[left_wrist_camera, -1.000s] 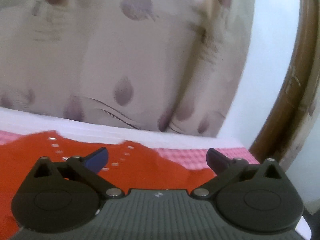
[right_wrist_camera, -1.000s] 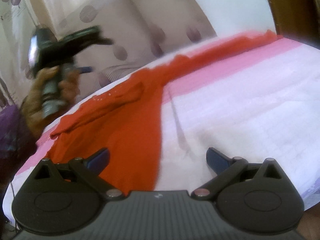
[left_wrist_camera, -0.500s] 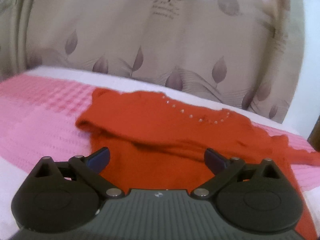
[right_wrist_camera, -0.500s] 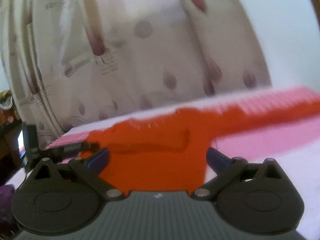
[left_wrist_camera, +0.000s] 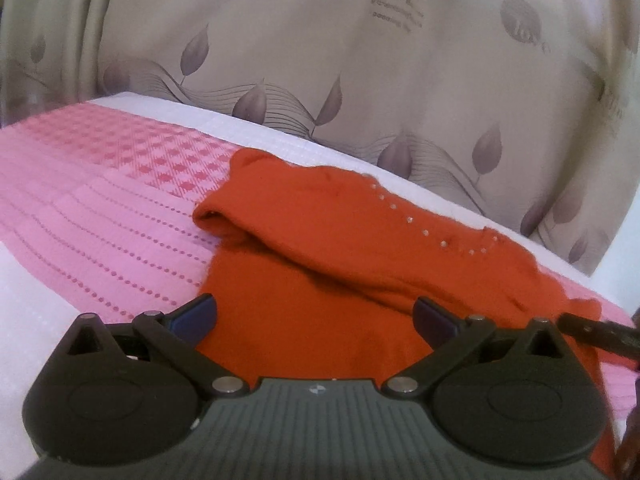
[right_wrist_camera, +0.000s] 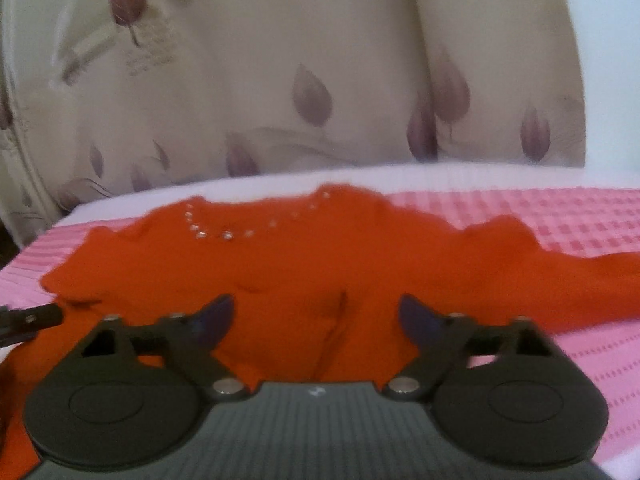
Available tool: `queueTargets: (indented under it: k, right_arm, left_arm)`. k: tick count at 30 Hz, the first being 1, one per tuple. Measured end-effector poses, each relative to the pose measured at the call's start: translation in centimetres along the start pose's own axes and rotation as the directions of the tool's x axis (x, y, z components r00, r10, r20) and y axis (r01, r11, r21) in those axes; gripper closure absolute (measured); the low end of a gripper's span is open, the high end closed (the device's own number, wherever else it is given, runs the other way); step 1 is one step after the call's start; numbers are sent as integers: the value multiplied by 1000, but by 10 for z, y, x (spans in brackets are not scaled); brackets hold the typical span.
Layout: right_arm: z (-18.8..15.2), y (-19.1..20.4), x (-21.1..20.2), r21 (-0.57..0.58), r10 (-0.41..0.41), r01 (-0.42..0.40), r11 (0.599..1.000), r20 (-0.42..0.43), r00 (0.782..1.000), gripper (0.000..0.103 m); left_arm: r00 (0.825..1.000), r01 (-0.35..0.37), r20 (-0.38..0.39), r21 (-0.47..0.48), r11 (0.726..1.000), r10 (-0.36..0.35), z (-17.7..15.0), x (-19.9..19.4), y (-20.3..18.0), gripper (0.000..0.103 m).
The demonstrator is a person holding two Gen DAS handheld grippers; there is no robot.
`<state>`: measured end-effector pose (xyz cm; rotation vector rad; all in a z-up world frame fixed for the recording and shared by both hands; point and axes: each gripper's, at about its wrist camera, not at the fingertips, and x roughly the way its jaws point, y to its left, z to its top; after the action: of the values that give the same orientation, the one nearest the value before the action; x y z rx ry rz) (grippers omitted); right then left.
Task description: Fold small clothes
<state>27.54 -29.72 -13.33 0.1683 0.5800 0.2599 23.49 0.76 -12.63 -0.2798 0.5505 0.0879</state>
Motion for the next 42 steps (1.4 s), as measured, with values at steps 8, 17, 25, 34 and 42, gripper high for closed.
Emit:
queueTargets:
  k: [8,17,25,34,42]
  right_arm:
    - [6,3,9,-109,-71,73,991,20,997,93]
    - [26,-66,-11,186,82,-92,978,62,995,77]
    - [17,-22,14,-32,101,-102,994,-55,993,17]
    - [13,8,23,-242,-30,34,970,20,999,95]
    - [23,-59,22,-49,-137,138,989,22,990,99]
  left_arm:
    - [1000,-3,-4,1,1000,3,0,0,-1,0]
    - [1000,-7,-6,6,1000,7,-1,1,0,0]
    - [1000,-11,-10,18,1000,11,-1,1,1,0]
    - [1000,-11,-12,22,1000,11,-1,1,2,0]
    - [1000,-13,-14,26,1000,13,-1,1,2,0]
